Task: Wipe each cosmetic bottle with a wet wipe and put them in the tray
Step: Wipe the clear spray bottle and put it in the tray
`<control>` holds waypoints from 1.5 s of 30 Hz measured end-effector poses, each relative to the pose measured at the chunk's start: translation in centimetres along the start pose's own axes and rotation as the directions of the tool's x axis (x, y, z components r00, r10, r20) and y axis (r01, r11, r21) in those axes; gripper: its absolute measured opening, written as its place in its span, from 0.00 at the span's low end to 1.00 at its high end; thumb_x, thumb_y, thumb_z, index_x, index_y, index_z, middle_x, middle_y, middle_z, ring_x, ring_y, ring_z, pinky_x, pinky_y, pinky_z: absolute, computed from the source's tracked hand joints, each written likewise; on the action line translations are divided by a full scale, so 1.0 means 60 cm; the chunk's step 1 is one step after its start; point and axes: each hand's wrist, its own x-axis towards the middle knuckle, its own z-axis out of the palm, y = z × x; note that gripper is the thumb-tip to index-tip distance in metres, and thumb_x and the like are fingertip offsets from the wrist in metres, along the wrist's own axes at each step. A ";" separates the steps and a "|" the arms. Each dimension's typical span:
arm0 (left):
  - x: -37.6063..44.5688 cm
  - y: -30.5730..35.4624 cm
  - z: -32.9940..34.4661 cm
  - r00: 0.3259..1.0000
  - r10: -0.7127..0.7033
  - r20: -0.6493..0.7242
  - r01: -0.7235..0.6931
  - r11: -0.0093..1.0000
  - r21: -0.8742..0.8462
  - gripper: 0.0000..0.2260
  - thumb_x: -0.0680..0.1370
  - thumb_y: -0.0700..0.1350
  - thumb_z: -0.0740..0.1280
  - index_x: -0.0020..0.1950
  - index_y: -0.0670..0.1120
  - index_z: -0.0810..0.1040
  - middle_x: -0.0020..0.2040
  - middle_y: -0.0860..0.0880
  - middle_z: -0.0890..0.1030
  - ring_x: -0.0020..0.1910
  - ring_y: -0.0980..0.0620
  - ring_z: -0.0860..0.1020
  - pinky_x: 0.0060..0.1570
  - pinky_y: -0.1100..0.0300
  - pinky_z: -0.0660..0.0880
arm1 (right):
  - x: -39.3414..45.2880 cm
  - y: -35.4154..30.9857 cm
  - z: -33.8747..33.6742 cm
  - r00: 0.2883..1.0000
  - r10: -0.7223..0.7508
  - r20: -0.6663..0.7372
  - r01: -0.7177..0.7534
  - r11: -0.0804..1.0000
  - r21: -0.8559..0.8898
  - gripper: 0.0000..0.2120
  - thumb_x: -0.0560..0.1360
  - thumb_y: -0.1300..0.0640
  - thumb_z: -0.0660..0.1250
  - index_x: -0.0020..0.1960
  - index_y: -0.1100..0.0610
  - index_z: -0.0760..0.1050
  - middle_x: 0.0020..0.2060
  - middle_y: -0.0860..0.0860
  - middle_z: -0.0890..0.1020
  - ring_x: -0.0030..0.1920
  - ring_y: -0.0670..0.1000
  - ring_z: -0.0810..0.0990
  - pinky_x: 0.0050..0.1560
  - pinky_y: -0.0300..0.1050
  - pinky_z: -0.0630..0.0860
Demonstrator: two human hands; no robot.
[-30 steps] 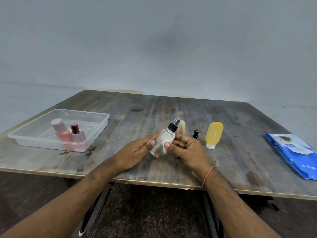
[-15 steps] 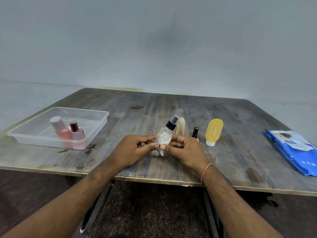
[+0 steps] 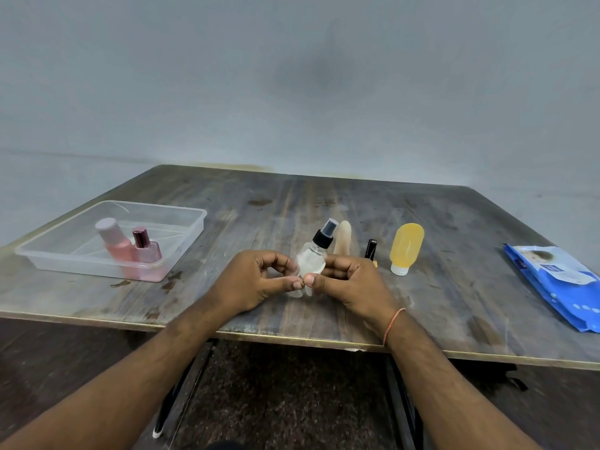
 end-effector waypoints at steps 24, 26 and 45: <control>-0.010 0.001 0.012 0.988 0.061 0.141 -0.108 0.930 0.352 0.27 0.74 0.68 0.75 0.71 0.64 0.76 0.62 0.66 0.83 0.59 0.66 0.80 0.58 0.59 0.80 | 0.000 0.015 0.009 0.992 -0.089 -0.093 0.078 0.989 -0.124 0.13 0.76 0.51 0.80 0.60 0.50 0.87 0.51 0.53 0.90 0.56 0.56 0.89 0.63 0.66 0.82; -0.010 0.001 0.009 0.985 0.072 0.158 -0.117 0.948 0.297 0.25 0.76 0.63 0.75 0.73 0.64 0.76 0.62 0.67 0.84 0.59 0.69 0.81 0.57 0.62 0.79 | 0.001 0.017 0.008 0.993 -0.079 -0.093 0.070 0.993 -0.096 0.11 0.78 0.53 0.78 0.60 0.51 0.87 0.51 0.54 0.90 0.56 0.57 0.89 0.64 0.67 0.81; 0.002 -0.036 0.010 0.979 0.066 0.193 -0.050 0.995 -0.085 0.14 0.82 0.59 0.69 0.68 0.61 0.81 0.39 0.48 0.79 0.38 0.48 0.73 0.41 0.47 0.75 | 0.011 0.027 0.004 0.988 -0.040 -0.151 0.022 0.993 -0.116 0.09 0.81 0.56 0.75 0.60 0.54 0.87 0.50 0.52 0.90 0.54 0.56 0.89 0.62 0.66 0.82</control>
